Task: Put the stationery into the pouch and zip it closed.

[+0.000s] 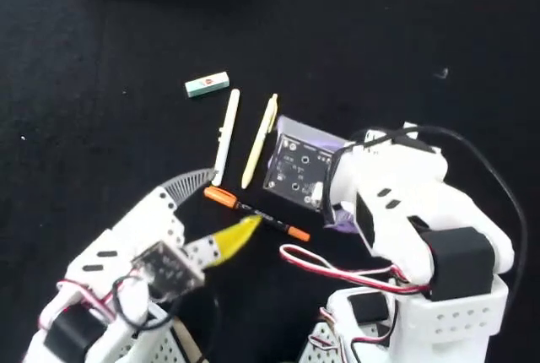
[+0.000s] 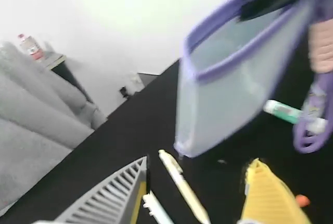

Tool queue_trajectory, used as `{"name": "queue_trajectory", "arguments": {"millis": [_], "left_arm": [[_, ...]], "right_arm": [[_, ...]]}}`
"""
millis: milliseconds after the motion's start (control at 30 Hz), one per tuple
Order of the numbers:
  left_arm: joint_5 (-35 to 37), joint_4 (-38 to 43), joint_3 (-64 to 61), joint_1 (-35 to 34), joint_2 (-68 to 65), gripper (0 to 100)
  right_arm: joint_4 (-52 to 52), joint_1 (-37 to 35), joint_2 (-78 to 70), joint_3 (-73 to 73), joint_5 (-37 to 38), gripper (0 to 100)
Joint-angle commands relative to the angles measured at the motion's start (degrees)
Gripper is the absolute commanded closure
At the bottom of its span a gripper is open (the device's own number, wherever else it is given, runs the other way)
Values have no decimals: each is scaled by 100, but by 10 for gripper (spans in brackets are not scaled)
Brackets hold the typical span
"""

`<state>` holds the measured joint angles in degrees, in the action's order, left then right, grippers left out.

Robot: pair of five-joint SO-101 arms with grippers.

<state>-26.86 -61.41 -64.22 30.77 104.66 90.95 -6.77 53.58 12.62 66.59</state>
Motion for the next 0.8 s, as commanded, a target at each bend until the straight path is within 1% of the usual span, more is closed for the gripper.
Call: {"name": "queue_trajectory", "arguments": {"millis": [0,100,133,267,433,500,667,767], "left_arm": [[-62,-176,470,488,-9,697],[-62,-26,418,620,-9,697],[-62,70,365,611,-9,697],[-62,369,75,576,-9,697],[-62,422,4,620,-9,697],[-62,659,-110,585,-9,697],[-62,1319,-708,576,-9,697],[-62,1679,-954,576,-9,697]], "right_arm": [[281,-343,233,-347,105,987],[941,-844,233,-699,167,987],[1002,-967,233,-796,141,987],[1002,-976,224,-927,158,987],[1020,-993,233,-699,176,987],[1020,-993,233,-664,176,987],[1029,-1371,233,-611,158,987],[1029,-1477,233,-356,158,987]]}}
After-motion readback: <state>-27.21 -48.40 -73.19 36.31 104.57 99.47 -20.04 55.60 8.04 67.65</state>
